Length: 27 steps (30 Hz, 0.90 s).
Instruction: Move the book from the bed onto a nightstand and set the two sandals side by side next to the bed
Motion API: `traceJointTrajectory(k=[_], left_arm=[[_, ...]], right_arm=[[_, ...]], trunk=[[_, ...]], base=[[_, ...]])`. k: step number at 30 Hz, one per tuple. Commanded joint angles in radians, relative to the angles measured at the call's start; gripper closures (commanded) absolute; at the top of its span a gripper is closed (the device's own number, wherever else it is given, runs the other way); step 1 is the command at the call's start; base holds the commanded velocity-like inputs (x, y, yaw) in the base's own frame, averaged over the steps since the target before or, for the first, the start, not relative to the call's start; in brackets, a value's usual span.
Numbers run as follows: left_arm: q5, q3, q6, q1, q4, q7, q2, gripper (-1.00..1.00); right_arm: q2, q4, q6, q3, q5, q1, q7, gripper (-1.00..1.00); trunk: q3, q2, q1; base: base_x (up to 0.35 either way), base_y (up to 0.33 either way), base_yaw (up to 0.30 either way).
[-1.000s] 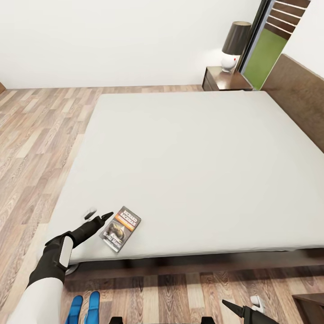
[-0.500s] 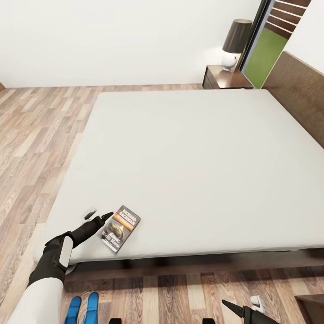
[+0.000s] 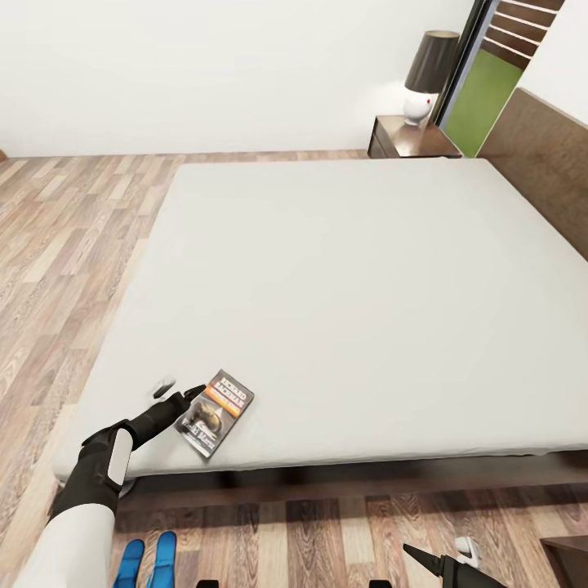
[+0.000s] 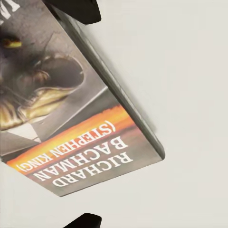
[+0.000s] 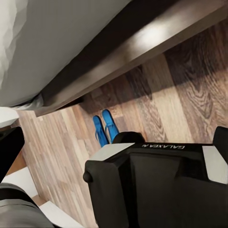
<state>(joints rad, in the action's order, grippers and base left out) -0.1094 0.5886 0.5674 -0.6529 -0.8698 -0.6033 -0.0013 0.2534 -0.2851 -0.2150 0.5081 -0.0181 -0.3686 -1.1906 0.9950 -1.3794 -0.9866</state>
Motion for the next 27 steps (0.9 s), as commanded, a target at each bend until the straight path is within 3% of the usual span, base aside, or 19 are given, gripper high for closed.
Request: traceJointTrajectory(k=[1, 9, 27], left_arm=[[-0.007, 0.002, 0.008, -0.001, 0.0, -0.001, 0.0, -1.0], [-0.007, 0.002, 0.008, -0.001, 0.001, -0.001, 0.0, -1.0], [-0.007, 0.002, 0.007, -0.001, 0.002, 0.0, -0.001, -1.0]], right_arm=[[0.0, 0.0, -0.01, 0.006, -0.002, 0.0, -0.004, -1.0], [0.0, 0.0, -0.01, 0.006, -0.002, -0.001, -0.004, -1.0], [0.0, 0.0, -0.01, 0.006, -0.002, 0.0, -0.004, -1.0]], trunk=[[0.004, -0.008, -0.004], [0.029, -0.064, -0.035], [0.029, -0.064, -0.035]], base=[[0.0, 0.0, 0.0], [0.0, 0.0, 0.0], [0.0, 0.0, 0.0]])
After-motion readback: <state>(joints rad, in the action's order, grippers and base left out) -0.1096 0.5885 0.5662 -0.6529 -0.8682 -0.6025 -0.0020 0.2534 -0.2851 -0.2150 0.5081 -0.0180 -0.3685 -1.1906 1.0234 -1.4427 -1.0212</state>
